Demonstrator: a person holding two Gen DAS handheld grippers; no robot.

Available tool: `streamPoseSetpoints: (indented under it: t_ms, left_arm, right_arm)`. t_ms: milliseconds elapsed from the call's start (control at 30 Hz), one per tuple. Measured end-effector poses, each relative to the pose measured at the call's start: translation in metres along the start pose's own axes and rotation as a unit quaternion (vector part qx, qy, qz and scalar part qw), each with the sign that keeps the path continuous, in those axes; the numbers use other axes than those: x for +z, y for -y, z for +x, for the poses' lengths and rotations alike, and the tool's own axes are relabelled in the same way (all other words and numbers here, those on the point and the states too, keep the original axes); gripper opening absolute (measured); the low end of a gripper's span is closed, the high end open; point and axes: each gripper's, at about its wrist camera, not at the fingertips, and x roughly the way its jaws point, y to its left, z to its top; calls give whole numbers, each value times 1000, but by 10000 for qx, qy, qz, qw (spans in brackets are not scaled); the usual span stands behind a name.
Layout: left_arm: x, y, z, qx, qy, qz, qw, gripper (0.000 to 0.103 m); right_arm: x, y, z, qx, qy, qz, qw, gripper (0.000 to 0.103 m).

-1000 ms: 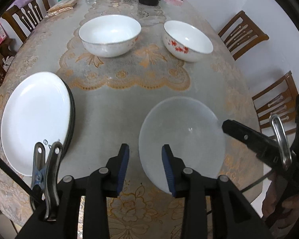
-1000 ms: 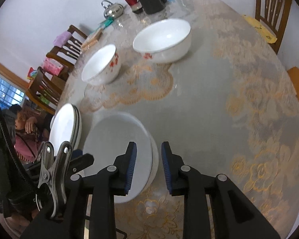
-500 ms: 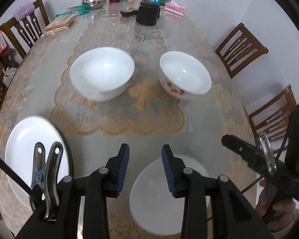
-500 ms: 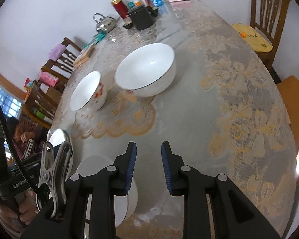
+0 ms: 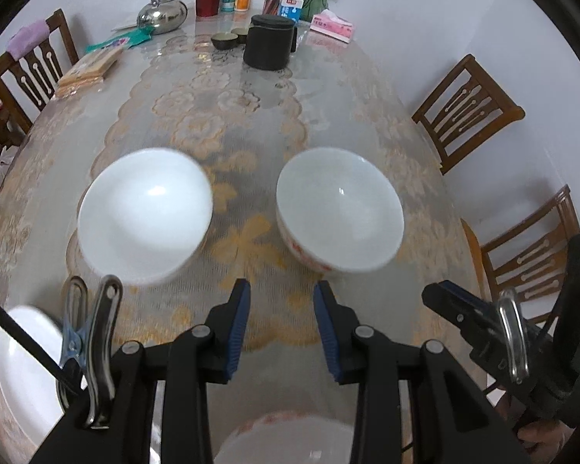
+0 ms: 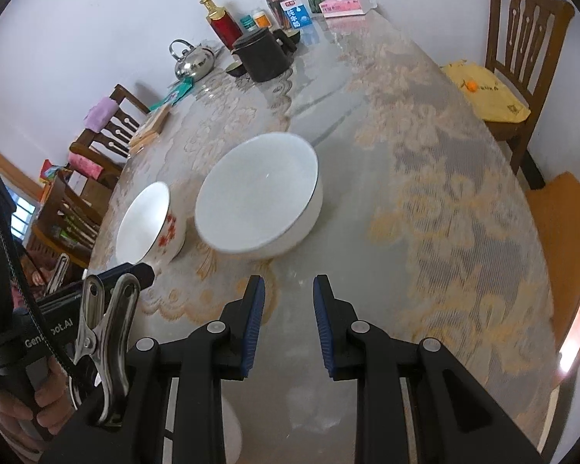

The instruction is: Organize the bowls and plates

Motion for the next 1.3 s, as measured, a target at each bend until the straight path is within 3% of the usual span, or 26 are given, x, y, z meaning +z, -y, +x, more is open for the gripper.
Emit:
streamPoseSetpoints:
  t_ms: [200,633,700,833,1067,1300]
  left_arm:
    - [23,3,30,67,-100,-68,9999,35]
    - [42,7,77,151,-277,-88,9995,35]
    - [43,10,80,86,-301,11,9995,29]
    - [43,14,83,261,-250,149,9992,23]
    - [33,17,77,316,-196,442,9983,23]
    - [24,16,51,227,-79,395,9989,23]
  right_arm:
    - [26,6,20,-167,-6,-75,9998,27]
    - [52,10,63,-33,-131,-66,9999,27]
    - [52,8,68,31,-150,-172,9997,27]
    - [50,6,69,-116,-49,-341,9993,19]
    - [42,-2,59,-259,82,-577,9980,19]
    - [32,-8,37,-157,210,-468,9986,19]
